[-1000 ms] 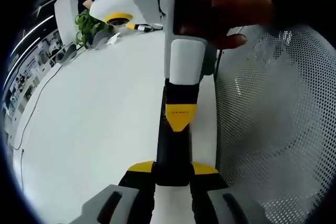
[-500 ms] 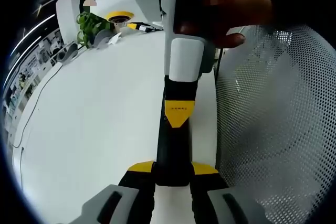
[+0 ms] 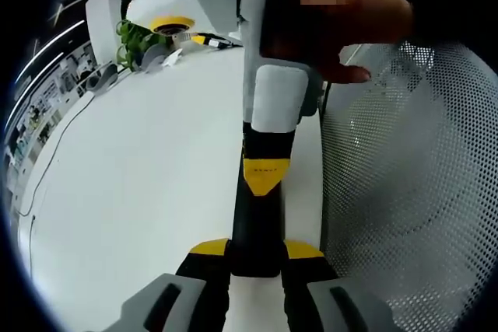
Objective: Press the specified remote control buttons in sequence, fully releasing each button before pressing the next.
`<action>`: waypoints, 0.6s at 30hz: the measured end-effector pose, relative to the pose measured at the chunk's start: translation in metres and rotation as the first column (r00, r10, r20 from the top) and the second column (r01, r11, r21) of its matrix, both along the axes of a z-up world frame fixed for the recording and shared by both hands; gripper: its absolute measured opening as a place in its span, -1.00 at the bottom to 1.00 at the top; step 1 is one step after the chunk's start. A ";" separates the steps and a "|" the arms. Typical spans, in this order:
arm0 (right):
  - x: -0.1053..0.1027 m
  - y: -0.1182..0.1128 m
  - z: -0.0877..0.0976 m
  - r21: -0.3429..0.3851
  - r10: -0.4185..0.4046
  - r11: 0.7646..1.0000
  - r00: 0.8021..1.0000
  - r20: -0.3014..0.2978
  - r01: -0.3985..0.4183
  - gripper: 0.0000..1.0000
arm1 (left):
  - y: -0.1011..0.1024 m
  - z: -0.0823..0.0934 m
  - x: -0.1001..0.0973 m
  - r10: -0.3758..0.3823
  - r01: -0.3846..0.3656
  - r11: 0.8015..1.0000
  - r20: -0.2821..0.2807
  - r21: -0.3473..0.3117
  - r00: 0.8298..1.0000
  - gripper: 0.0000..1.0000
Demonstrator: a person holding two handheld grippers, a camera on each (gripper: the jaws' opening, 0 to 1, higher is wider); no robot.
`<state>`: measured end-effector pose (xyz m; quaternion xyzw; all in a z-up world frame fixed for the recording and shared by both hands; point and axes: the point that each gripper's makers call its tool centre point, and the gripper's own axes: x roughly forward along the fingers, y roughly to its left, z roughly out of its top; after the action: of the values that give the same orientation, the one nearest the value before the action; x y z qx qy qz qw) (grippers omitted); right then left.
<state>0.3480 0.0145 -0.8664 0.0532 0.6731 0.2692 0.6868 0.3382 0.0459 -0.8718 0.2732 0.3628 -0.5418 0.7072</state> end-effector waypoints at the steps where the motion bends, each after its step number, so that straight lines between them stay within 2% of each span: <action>1: 0.000 -0.001 0.000 0.011 -0.020 1.000 1.000 -0.015 0.021 -1.00 | 0.000 0.000 0.000 0.000 0.000 1.000 0.001 0.000 1.000 -0.50; 6: -0.001 0.001 0.001 -0.008 0.012 1.000 1.000 -0.003 -0.012 -1.00 | 0.000 0.000 0.000 -0.002 0.002 1.000 0.002 -0.005 1.000 -0.50; 9: -0.001 0.000 0.001 0.000 0.002 1.000 1.000 -0.012 -0.002 -1.00 | 0.000 0.000 0.000 0.004 -0.004 1.000 0.003 -0.006 1.000 -0.50; 13: -0.002 0.013 0.006 0.089 -0.023 0.996 0.999 -0.033 0.026 -1.00 | 0.000 0.000 0.000 0.011 -0.011 1.000 0.004 -0.014 1.000 -0.50; 16: -0.006 0.014 0.002 0.061 0.004 0.998 0.999 -0.039 -0.002 -1.00 | 0.000 0.000 0.000 0.009 -0.009 1.000 0.004 -0.013 1.000 -0.50; 18: -0.006 0.013 0.000 0.039 0.030 0.999 0.999 -0.022 -0.029 -1.00 | 0.000 0.000 0.000 0.008 -0.008 1.000 0.004 -0.012 1.000 -0.50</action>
<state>0.3417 0.0277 -0.8667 0.0594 0.6763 0.2916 0.6738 0.3383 0.0462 -0.8716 0.2686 0.3592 -0.5408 0.7116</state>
